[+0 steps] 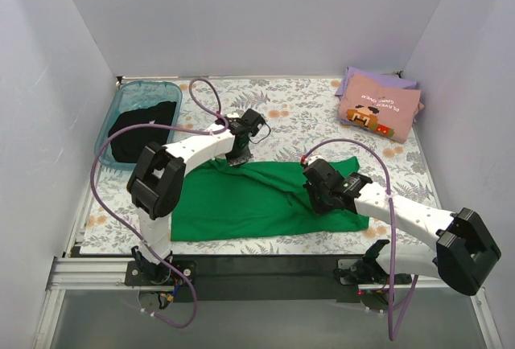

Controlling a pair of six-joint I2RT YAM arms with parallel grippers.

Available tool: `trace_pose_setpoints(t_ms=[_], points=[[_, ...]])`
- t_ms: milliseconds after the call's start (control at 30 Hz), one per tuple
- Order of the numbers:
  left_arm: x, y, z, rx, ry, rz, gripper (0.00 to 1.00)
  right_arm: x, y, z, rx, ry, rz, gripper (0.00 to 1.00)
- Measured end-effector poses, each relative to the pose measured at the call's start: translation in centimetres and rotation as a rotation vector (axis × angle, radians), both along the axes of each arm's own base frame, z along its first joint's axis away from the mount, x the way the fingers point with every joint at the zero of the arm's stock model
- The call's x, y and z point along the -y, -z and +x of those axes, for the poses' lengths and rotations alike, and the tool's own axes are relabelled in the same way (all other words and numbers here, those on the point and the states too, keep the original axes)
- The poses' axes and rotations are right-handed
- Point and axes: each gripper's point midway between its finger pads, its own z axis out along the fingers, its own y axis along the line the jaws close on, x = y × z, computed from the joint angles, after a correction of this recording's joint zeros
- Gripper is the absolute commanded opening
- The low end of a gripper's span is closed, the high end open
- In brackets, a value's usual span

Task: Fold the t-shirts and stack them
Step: Fold the tshirt

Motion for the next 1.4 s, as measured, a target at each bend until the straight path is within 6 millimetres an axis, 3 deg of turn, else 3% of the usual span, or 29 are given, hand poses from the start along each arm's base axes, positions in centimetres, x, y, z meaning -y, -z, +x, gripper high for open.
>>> trace_pose_setpoints(t_ms=[167,267,467,500,700,733,867,1067,1267,1400], points=[[-0.9,-1.7,-2.0,0.032,-0.006,-0.028,0.00,0.4,0.3,-0.4,-0.004,0.000,-0.004,0.01],[-1.4,-1.7,-3.2,0.038,-0.020,-0.043,0.00,0.6,0.6,-0.6,-0.009,0.001,-0.009,0.01],[-3.6,1.9,-6.9,-0.056,-0.059,0.007,0.01,0.9,1.0,-0.9,-0.021,0.004,-0.019,0.01],[-3.9,2.1,-7.3,-0.068,-0.066,0.013,0.11,0.9,1.0,-0.9,-0.021,0.004,-0.019,0.01],[-4.1,1.8,-7.3,-0.066,-0.101,0.023,0.34,1.0,1.2,-0.9,-0.026,0.004,-0.025,0.01],[-4.1,1.6,-7.1,-0.061,-0.104,0.022,0.43,1.0,1.2,-0.9,-0.026,0.005,-0.026,0.01],[-3.5,0.1,-5.8,-0.018,-0.109,0.014,0.46,1.0,1.3,-0.9,-0.027,0.006,-0.029,0.01],[-3.0,-2.1,-2.7,0.044,-0.140,-0.015,0.45,1.1,1.5,-0.9,-0.034,0.006,-0.038,0.01],[-5.2,0.4,-1.0,-0.007,-0.201,0.031,0.36,1.1,1.7,-0.9,-0.037,0.007,-0.046,0.01],[-5.8,1.5,-1.0,-0.045,-0.213,0.039,0.10,1.2,1.9,-1.0,-0.043,0.007,-0.053,0.01]])
